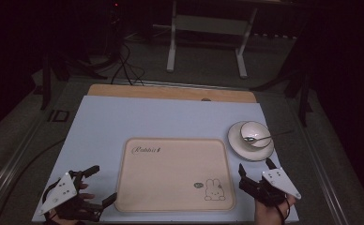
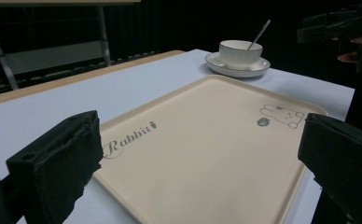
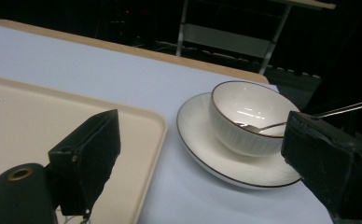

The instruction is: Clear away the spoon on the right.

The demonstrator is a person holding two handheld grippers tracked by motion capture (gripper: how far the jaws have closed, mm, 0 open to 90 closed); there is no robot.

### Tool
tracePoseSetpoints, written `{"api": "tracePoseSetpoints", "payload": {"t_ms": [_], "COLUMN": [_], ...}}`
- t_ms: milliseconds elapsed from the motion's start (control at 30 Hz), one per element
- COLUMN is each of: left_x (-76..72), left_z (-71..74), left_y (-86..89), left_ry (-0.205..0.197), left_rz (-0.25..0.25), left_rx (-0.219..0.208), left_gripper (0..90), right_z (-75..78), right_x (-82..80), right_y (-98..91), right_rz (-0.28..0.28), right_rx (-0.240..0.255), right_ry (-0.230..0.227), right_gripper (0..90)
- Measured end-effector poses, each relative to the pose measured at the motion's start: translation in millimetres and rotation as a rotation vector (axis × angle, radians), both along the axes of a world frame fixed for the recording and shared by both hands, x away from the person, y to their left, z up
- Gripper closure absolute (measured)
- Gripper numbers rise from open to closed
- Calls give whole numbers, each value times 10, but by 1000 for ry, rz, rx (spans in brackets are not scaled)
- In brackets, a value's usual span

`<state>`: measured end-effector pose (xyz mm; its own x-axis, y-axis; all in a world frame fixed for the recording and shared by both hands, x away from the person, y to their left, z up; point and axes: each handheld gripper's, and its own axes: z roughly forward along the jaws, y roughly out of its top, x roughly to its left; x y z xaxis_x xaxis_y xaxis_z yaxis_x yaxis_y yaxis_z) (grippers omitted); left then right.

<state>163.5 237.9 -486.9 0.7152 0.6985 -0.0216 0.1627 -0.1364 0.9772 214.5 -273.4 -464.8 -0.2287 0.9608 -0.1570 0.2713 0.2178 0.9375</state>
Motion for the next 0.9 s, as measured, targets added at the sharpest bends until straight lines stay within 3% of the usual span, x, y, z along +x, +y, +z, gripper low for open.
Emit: {"api": "tracePoseSetpoints", "payload": {"t_ms": [367,467,900], "left_x": [5,10,3], "left_z": [-5,-6,-6], "left_y": [-2,-34,-58], "left_ry": [2,3,-1], "left_rz": [-3,-16,-25], "left_rx": [2,5,17], "left_gripper": [0,0,0], "right_z": [16,73,377], "right_x": [8,9,37], "right_y": [2,42,29], "right_rz": [28,72,103], "right_rx": [17,12,17], "right_ry": [28,12,-49], "right_gripper": [116,127,131]}}
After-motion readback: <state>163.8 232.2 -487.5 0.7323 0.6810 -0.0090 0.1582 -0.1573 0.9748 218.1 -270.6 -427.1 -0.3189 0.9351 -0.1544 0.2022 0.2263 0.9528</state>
